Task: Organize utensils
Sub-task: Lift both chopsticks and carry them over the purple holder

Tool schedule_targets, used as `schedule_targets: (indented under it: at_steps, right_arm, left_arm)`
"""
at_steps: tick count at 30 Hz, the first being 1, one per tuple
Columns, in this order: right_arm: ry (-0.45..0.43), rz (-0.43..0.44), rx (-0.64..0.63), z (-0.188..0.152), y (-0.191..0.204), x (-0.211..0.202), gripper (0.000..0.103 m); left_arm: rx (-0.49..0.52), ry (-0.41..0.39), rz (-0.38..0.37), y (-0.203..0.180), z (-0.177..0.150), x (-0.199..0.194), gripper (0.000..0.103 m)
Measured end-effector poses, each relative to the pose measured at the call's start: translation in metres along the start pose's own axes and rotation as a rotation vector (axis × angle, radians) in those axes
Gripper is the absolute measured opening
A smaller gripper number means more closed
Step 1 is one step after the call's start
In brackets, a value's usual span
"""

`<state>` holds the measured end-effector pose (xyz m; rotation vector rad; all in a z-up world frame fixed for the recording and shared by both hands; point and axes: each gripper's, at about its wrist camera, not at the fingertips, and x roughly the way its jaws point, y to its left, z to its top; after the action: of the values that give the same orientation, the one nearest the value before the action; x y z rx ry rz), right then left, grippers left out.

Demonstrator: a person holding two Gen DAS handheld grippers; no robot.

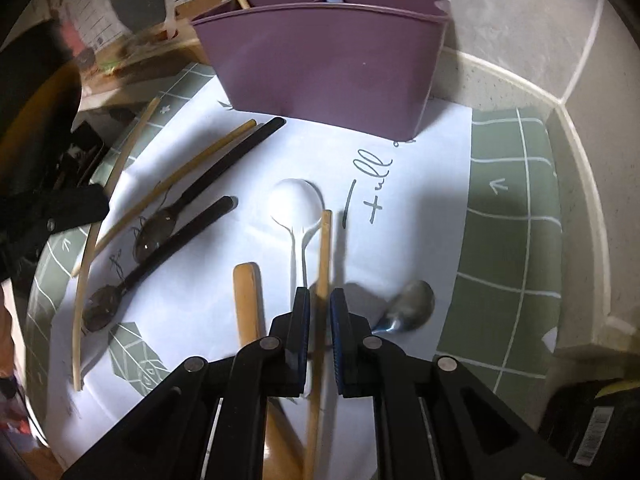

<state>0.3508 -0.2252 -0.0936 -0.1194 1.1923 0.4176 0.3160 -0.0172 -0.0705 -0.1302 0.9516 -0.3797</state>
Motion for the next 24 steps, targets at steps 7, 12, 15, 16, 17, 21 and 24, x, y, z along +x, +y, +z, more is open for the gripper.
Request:
schedule_targets:
  at_steps: [7, 12, 15, 16, 17, 21, 24]
  right_arm:
    - [-0.150, 0.002, 0.032, -0.001, 0.016, -0.051, 0.006]
    - [-0.320, -0.017, 0.030, 0.002, 0.029, -0.121, 0.006]
    - [-0.423, -0.033, 0.009, 0.013, 0.038, -0.165, 0.006]
    - [-0.451, -0.036, 0.002, 0.020, 0.043, -0.176, 0.006]
    - [-0.480, -0.039, -0.007, 0.025, 0.046, -0.189, 0.006]
    - [-0.612, -0.077, -0.060, 0.058, 0.058, -0.241, 0.006]
    - [-0.691, -0.120, -0.095, 0.084, 0.064, -0.266, 0.006]
  left_arm:
    - [0.000, -0.143, -0.020, -0.015, 0.010, -0.049, 0.006]
    - [0.035, -0.288, -0.028, -0.038, 0.040, -0.103, 0.006]
    - [0.076, -0.370, -0.021, -0.054, 0.065, -0.137, 0.006]
    - [0.091, -0.397, -0.019, -0.060, 0.074, -0.149, 0.006]
    - [0.101, -0.415, -0.017, -0.064, 0.082, -0.157, 0.006]
    - [0.126, -0.477, -0.007, -0.076, 0.114, -0.188, 0.006]
    - [0.126, -0.509, -0.003, -0.080, 0.131, -0.201, 0.006]
